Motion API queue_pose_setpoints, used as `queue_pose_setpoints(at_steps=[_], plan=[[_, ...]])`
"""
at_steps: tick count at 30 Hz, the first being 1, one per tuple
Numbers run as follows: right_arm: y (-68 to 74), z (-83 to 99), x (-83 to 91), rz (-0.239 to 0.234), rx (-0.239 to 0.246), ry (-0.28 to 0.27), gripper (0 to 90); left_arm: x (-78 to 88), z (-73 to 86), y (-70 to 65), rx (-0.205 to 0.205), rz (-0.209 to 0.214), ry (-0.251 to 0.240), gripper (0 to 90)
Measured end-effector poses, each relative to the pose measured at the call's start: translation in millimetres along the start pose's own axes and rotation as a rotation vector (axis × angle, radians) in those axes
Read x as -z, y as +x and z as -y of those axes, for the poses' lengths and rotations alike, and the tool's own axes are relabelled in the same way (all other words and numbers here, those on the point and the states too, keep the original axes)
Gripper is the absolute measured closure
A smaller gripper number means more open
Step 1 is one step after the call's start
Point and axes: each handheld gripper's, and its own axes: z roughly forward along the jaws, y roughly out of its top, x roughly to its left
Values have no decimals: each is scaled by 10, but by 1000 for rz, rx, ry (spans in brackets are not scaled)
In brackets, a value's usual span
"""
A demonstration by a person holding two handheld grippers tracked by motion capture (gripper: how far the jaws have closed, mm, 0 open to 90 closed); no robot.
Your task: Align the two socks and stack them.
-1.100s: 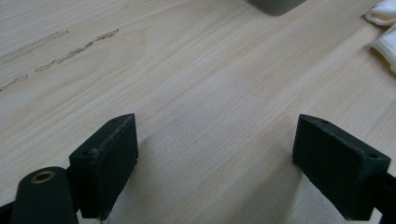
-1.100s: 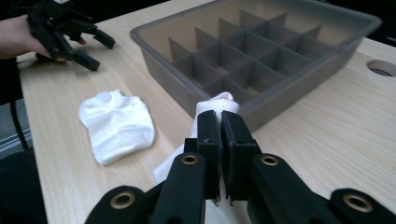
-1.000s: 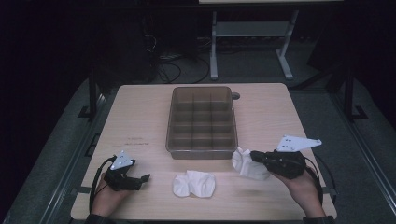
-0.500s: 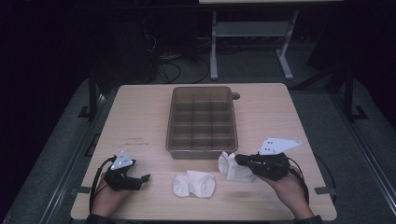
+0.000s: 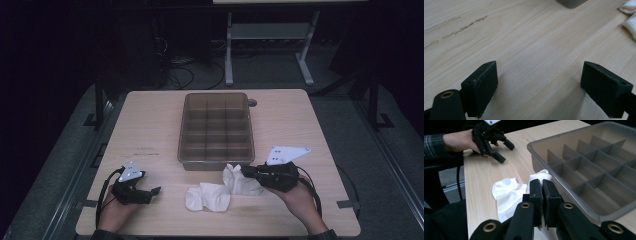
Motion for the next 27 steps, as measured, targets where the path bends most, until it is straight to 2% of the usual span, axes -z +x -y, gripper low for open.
queue_pose_setpoints(at_steps=[7, 27], plan=[[28, -64, -81, -30, 12, -10, 865, 0, 0, 0, 0, 0, 0, 139], [180, -188, -401, -117, 44, 10, 865, 1, -2, 0, 0, 1, 3, 139]])
